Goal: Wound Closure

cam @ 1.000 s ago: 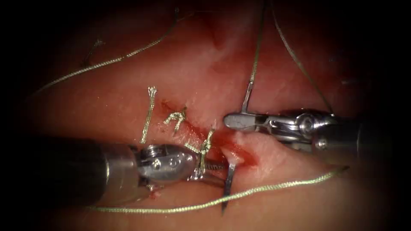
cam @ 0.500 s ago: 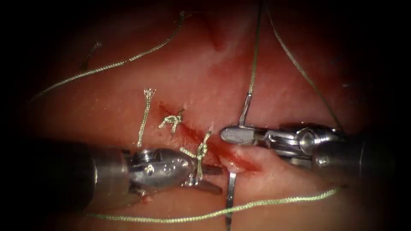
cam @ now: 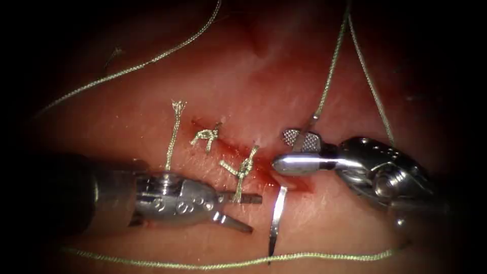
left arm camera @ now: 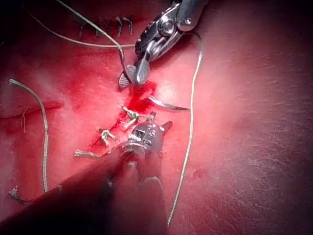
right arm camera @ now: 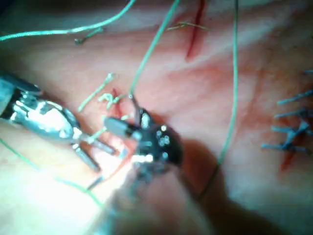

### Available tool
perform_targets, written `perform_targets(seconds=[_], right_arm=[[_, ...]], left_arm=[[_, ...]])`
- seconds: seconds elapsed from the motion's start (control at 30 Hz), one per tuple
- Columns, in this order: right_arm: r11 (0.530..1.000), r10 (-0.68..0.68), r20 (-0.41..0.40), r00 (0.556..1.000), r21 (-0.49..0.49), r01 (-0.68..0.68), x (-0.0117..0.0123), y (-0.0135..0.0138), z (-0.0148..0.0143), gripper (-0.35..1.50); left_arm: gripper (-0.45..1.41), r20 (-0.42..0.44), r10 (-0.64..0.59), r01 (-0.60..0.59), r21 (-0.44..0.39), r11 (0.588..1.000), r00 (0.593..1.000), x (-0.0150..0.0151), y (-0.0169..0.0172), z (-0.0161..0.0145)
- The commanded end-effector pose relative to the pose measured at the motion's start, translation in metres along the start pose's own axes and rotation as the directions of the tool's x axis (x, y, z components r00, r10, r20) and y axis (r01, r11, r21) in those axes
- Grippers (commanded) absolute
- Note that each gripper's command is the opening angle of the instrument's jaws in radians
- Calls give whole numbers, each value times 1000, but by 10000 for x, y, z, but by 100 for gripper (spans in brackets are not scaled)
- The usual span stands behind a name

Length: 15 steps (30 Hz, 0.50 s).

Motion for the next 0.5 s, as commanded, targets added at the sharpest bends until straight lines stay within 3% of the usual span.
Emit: perform_targets(seconds=[0.03,0.17,0.33,0.5], right_arm=[[1000,-7,16,1000,-11,7,0,8,1,130],[1000,-15,77,997,-12,16,0,24,-17,130],[1000,-25,137,990,18,22,-3,35,-21,130],[999,-32,147,989,25,29,-9,40,-19,130]], left_arm=[[39,-2,45,-45,7,999,999,0,-2,7],[37,-9,211,-211,41,977,977,12,-2,5],[37,-31,275,-272,72,960,961,20,-5,5],[37,-20,311,-308,91,947,950,19,-12,6]])
